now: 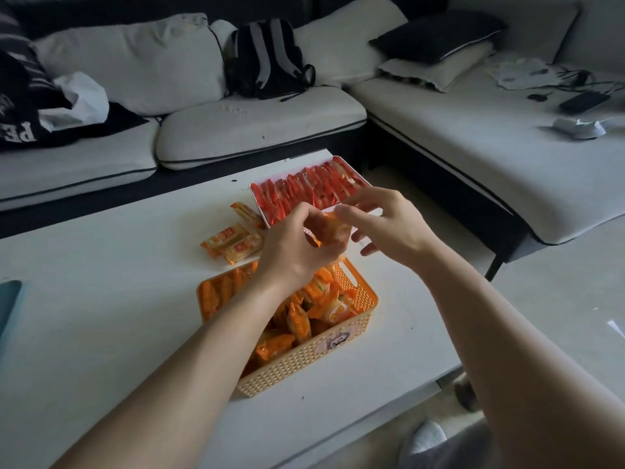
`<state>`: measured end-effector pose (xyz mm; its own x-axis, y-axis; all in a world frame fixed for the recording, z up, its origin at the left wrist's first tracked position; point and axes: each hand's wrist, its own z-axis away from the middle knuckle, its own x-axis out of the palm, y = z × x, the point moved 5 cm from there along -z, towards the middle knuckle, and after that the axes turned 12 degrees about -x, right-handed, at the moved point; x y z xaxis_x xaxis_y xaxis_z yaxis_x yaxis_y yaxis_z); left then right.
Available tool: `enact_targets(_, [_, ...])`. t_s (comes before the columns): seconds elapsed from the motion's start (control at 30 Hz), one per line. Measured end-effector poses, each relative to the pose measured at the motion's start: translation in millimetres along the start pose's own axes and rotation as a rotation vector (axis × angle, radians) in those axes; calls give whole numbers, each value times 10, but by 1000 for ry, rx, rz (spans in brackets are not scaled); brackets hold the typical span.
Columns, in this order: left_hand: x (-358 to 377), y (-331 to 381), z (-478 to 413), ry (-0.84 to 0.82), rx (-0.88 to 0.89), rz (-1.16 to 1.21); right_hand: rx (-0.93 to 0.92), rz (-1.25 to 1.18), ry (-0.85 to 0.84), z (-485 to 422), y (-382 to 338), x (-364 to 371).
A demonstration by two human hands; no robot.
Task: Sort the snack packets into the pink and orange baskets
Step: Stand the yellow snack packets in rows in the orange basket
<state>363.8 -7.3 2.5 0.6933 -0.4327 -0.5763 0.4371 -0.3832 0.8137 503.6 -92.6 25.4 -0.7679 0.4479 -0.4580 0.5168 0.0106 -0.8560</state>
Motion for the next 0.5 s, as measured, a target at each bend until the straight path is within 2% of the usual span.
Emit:
enact_targets(0.1, [89, 68, 78, -30, 35, 37, 17, 133, -14, -6, -23, 25])
enact_targets(0.2, [78, 37, 68, -90, 20, 32, -49, 265, 42, -27, -25, -87])
enact_targets(0.4, [117, -286, 55, -199, 71, -562, -130, 345, -129, 12, 68, -8])
enact_targets(0.5, [111, -300, 81, -170, 148, -638, -133, 360, -158, 9, 76, 89])
